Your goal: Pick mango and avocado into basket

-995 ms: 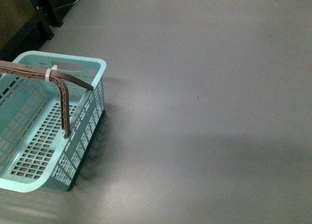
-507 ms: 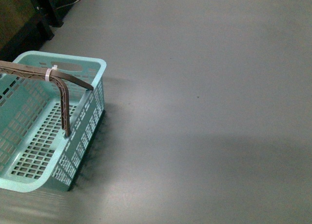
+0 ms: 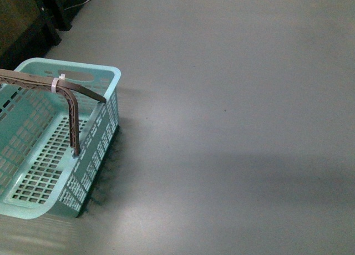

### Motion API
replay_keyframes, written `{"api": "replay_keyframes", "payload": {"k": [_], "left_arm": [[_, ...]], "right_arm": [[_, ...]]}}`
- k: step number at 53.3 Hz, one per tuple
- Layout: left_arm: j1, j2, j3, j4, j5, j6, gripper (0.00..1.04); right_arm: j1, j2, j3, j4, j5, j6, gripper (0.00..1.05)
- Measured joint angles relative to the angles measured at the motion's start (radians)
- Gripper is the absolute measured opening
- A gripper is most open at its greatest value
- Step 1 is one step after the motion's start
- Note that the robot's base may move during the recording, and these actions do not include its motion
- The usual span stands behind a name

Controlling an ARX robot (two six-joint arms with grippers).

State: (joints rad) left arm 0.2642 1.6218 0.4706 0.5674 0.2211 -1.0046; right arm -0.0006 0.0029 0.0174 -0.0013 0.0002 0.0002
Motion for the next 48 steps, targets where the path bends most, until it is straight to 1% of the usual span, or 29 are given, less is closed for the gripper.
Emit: {"api": "replay_keyframes", "payload": {"k": [5,15,24,37,43,48], "left_arm": [[-0.024,0.124,0.072,0.038,-0.017,-0.016,0.96],[-0.065,0.313,0.211,0.055,-0.045,-0.064,0.96],[-0.112,0.497,0.399,0.057,-0.057,-0.111,0.96],[-0.117,0.608,0.563,0.031,-0.053,-0.124,0.96],[-0.111,0.698,0.699,-0.008,-0.046,-0.117,0.96],[-0.110,0.751,0.773,-0.030,-0.042,-0.113,0.96]], "right_arm": [[0.000,0.000,0.000,0.000,0.000,0.000,0.96],[0.000,0.000,0.000,0.000,0.000,0.000,0.96],[0.000,0.000,0.000,0.000,0.000,0.000,0.96],[0.000,0.000,0.000,0.000,0.000,0.000,0.96],[0.000,0.000,0.000,0.000,0.000,0.000,0.96],[0.000,0.000,0.000,0.000,0.000,0.000,0.96]]}}
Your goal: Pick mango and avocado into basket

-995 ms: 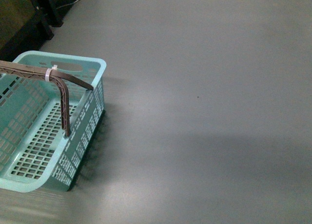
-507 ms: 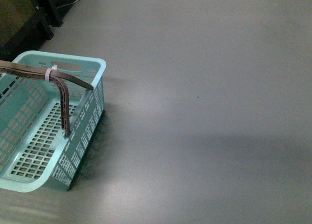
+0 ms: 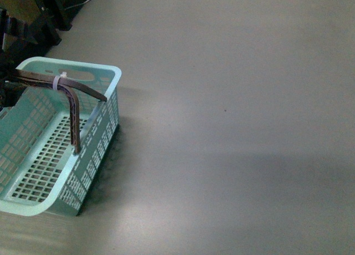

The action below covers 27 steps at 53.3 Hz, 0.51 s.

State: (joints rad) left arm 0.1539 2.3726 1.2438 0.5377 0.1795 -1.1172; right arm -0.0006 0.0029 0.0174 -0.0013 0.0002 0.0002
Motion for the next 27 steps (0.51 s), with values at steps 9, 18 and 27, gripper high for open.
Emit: {"api": "replay_keyframes", "payload": {"k": [9,18,27], "left_arm": [[-0.006,0.054,0.090,-0.008,-0.003,0.004,0.96],[-0.010,0.079,0.103,0.033,0.004,-0.035,0.75],[-0.006,0.080,0.046,0.090,0.008,-0.133,0.42]], "right_arm": [[0.000,0.000,0.000,0.000,0.000,0.000,0.96],[0.000,0.000,0.000,0.000,0.000,0.000,0.96],[0.000,0.000,0.000,0.000,0.000,0.000,0.96]]}}
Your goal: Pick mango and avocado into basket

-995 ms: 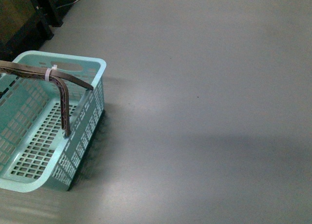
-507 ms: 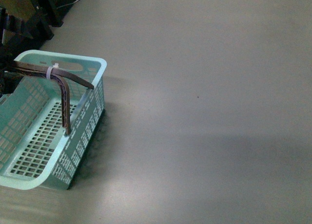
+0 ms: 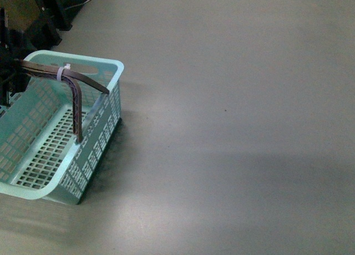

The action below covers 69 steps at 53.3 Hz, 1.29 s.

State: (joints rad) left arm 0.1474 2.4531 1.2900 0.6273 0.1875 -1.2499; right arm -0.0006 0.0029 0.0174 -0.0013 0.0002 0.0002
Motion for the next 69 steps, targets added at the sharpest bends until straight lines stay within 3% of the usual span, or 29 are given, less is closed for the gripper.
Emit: {"api": "replay_keyframes", "payload": {"k": [8,24,38,49,69], "left_arm": [[0.001,-0.025,-0.041,0.018,0.000,-0.074,0.28],[-0.003,-0.156,-0.214,-0.010,-0.008,-0.088,0.28],[0.002,-0.511,-0.448,-0.101,-0.004,-0.201,0.27],[0.036,-0.955,-0.606,-0.360,0.007,-0.245,0.27],[0.068,-1.505,-0.559,-0.867,-0.001,-0.241,0.27]], "right_arm": [[0.000,0.000,0.000,0.000,0.000,0.000,0.96],[0.000,0.000,0.000,0.000,0.000,0.000,0.96],[0.000,0.000,0.000,0.000,0.000,0.000,0.96],[0.000,0.000,0.000,0.000,0.000,0.000,0.96],[0.000,0.000,0.000,0.000,0.000,0.000,0.96]]}}
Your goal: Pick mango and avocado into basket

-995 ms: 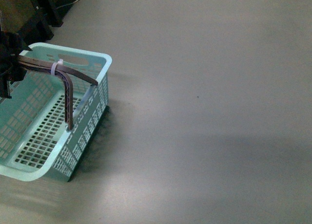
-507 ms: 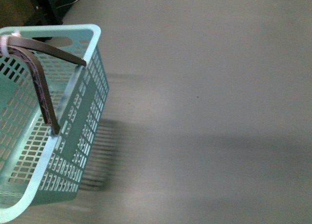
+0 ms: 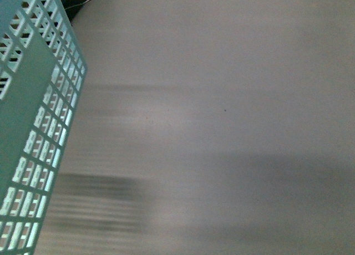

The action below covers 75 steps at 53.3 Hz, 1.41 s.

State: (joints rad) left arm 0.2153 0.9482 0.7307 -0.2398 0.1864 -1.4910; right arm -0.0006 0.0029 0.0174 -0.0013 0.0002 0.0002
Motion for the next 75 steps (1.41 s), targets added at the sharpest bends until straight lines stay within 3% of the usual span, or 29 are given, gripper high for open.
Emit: {"api": "replay_keyframes", "payload": {"k": [16,55,58,61,75], "left_arm": [[0.014,-0.150,0.067,-0.150,0.004,0.001,0.27],[0.014,-0.158,0.070,-0.155,0.005,0.001,0.26],[0.014,-0.158,0.070,-0.155,0.011,0.002,0.24],[0.013,-0.158,0.071,-0.155,0.011,0.005,0.14],[0.013,-0.158,0.071,-0.158,0.005,0.002,0.14]], "right_arm": [[0.000,0.000,0.000,0.000,0.000,0.000,0.96],[0.000,0.000,0.000,0.000,0.000,0.000,0.96],[0.000,0.000,0.000,0.000,0.000,0.000,0.96],[0.000,0.000,0.000,0.000,0.000,0.000,0.96],[0.000,0.000,0.000,0.000,0.000,0.000,0.96]]}}
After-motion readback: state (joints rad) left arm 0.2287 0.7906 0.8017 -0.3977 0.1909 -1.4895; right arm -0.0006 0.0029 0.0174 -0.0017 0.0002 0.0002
